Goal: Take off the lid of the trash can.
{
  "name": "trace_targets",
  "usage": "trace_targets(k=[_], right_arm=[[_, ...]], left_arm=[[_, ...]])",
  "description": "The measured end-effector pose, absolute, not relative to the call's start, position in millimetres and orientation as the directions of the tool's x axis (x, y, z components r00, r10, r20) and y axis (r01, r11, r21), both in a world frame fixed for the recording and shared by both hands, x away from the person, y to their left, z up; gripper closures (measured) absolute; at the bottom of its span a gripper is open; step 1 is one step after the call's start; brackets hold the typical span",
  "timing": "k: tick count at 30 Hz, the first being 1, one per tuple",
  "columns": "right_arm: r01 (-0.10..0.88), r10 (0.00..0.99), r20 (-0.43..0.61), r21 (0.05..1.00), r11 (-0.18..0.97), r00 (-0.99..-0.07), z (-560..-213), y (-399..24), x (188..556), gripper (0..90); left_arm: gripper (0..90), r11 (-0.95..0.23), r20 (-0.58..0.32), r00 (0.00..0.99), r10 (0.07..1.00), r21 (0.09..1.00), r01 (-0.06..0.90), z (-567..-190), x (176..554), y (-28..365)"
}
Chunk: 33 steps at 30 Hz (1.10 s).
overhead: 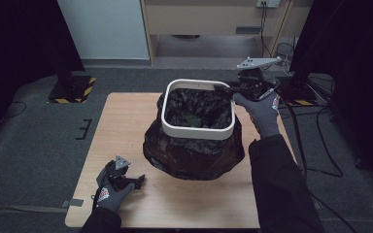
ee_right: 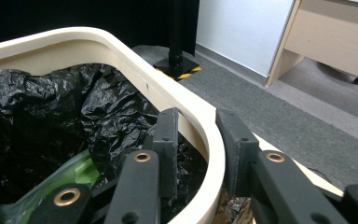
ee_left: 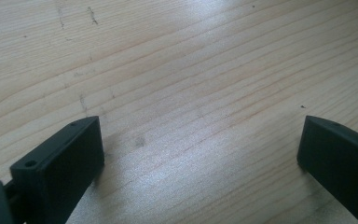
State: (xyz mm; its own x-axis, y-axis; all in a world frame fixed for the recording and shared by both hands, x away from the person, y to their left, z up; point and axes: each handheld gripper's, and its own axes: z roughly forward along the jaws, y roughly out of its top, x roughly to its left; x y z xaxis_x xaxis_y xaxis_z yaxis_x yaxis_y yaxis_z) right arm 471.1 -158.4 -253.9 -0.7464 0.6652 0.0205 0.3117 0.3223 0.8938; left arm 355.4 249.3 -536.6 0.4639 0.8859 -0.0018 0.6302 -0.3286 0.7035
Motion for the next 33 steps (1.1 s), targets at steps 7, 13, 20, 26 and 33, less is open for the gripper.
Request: trace_targets(k=[7, 13, 20, 26, 33], right_arm=[[0.297, 0.656, 0.007, 0.895, 0.332, -0.755, -251.7, -160.0, 470.4, 72.4], [0.291, 0.653, -0.003, 0.894, 0.342, -0.757, -251.4, -160.5, 469.6, 72.9], [0.286, 0.642, -0.017, 0.886, 0.364, -0.766, -250.3, -159.9, 470.1, 72.7], [0.271, 0.641, -0.044, 0.883, 0.384, -0.766, -252.1, -155.3, 469.9, 69.9], [0.258, 0.649, -0.084, 0.874, 0.413, -0.756, -250.5, -152.3, 468.2, 73.2]], left_arm=[[0.0, -0.328, -0.002, 0.464, 0.886, 0.704, 0.630, -536.6, 355.4, 249.2], [0.0, -0.328, -0.002, 0.464, 0.886, 0.704, 0.630, -536.6, 355.4, 249.2], [0.0, -0.329, -0.002, 0.464, 0.886, 0.704, 0.630, -536.6, 355.4, 249.2], [0.0, -0.328, -0.002, 0.464, 0.886, 0.704, 0.630, -536.6, 355.4, 249.2], [0.0, -0.329, -0.002, 0.465, 0.886, 0.704, 0.630, -536.6, 355.5, 249.3]])
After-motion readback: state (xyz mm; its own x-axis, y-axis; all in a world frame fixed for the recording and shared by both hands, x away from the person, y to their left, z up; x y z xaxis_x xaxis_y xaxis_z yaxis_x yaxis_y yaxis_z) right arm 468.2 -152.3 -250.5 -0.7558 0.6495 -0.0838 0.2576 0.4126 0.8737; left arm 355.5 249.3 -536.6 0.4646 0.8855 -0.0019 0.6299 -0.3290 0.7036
